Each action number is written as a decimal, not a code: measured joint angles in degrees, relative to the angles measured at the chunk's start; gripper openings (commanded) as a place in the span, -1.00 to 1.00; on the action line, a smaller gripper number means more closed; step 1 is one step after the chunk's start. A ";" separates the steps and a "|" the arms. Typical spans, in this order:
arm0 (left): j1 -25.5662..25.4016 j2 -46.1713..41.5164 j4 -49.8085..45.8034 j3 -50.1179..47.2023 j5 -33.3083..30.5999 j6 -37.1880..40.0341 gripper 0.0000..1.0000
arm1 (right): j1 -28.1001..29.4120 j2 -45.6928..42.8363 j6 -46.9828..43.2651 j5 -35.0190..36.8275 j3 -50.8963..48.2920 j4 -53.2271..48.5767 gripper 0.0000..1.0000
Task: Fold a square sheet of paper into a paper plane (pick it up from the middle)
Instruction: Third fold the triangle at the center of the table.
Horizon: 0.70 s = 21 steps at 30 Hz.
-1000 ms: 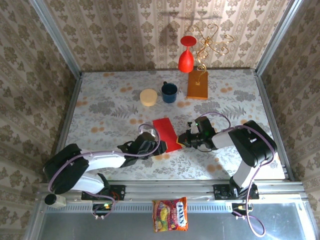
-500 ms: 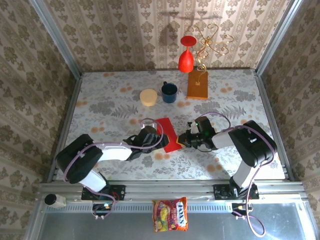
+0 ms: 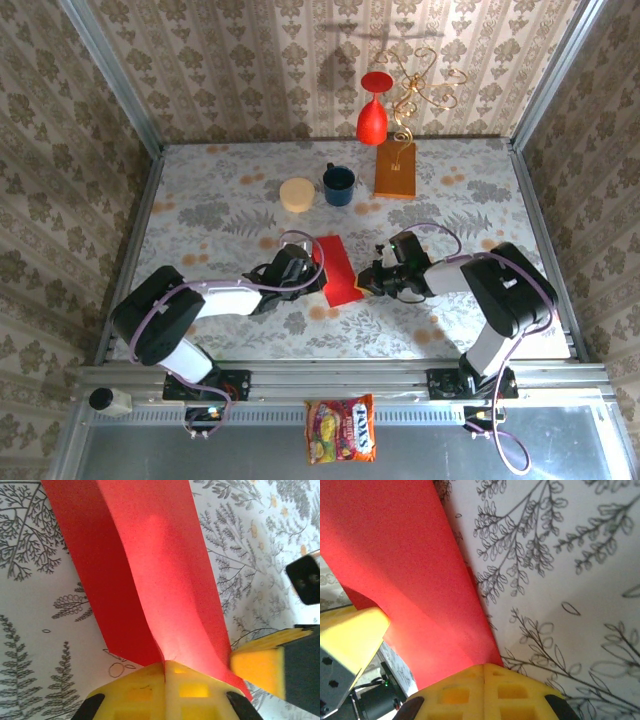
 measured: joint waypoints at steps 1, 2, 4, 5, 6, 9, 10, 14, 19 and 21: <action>0.22 0.00 -0.35 0.00 0.13 0.31 -0.99 | 0.00 -0.90 -0.66 0.13 0.33 -1.73 -0.68; 0.50 0.00 -0.59 0.00 0.33 0.46 -1.00 | 0.00 -2.10 -1.40 0.31 0.74 -3.45 -0.62; 0.96 -0.04 -0.87 0.00 0.72 0.57 -1.00 | 0.13 -4.76 -2.89 0.92 1.88 -6.86 -0.48; 1.25 -0.15 -1.05 0.00 0.96 0.55 -1.00 | 0.28 -6.38 -4.09 1.44 2.84 -9.01 -0.36; 1.42 -0.35 -1.40 0.00 1.25 0.55 -1.00 | 0.57 -8.00 -5.55 2.23 3.96 -11.21 -0.25; 2.08 -1.33 -2.71 0.00 2.05 0.09 -1.00 | 2.97 -12.28 -10.32 5.46 7.63 -17.62 -0.03; 2.27 -1.62 -3.06 0.00 2.38 -0.22 -1.00 | 4.09 -13.16 -11.72 6.54 8.63 -19.43 0.02; 3.21 -2.36 -4.37 0.02 4.20 -2.89 -1.00 | 9.92 -14.64 -17.90 11.58 12.37 -26.16 0.16; 4.72 -2.40 -5.99 0.22 7.08 -7.19 -1.00 | 16.72 -13.73 -24.11 16.83 13.99 -31.85 0.27; 5.40 -2.34 -6.27 0.33 8.52 -9.05 -1.00 | 19.78 -12.68 -26.53 19.32 14.80 -33.73 0.31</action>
